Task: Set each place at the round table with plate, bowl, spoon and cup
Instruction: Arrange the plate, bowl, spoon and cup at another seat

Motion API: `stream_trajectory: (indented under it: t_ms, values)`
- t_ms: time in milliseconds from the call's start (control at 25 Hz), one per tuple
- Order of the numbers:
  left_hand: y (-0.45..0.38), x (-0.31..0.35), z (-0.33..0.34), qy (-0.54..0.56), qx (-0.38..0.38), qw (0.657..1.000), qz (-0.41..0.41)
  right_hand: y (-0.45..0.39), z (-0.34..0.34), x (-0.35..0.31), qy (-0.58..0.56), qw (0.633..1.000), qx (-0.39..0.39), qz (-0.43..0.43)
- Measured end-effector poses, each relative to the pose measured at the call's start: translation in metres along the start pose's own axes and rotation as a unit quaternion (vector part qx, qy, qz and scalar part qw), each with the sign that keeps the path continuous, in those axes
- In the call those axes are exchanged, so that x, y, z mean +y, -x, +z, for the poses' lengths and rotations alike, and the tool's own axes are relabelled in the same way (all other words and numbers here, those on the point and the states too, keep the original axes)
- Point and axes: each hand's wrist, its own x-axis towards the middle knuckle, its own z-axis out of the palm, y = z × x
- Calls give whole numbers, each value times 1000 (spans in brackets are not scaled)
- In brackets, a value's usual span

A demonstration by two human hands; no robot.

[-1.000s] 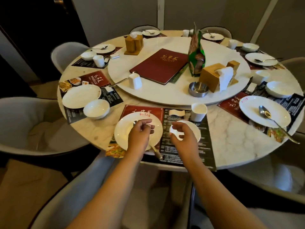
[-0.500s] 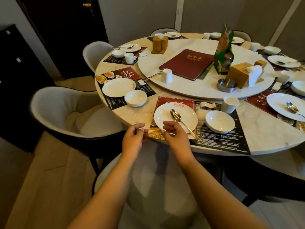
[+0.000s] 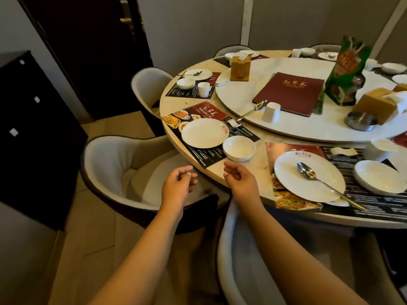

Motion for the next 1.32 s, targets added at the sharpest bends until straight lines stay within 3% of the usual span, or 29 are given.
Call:
stream_trajectory:
  t_ms: [280, 480, 680, 920, 1080, 1320]
  values:
    - [-98, 18, -56, -7, -39, 999, 11, -55, 84, -4, -66, 989, 75, 105]
    - [-183, 20, -44, -76, -73, 994, 21, -122, 118, 7, -209, 947, 140, 199]
    - [-270, 27, -3, -181, -95, 979, -3, -188, 144, 21, -209, 917, 223, 258]
    - [-322, 36, 23, -297, -140, 944, 14, -215, 151, 17, -180, 898, 284, 284]
    - [-344, 39, 19, -271, -124, 954, -23, -227, 162, 7, -163, 897, 311, 268]
    - [-406, 64, 3, -215, -75, 973, -39, -289, 197, -18, -163, 905, 284, 271]
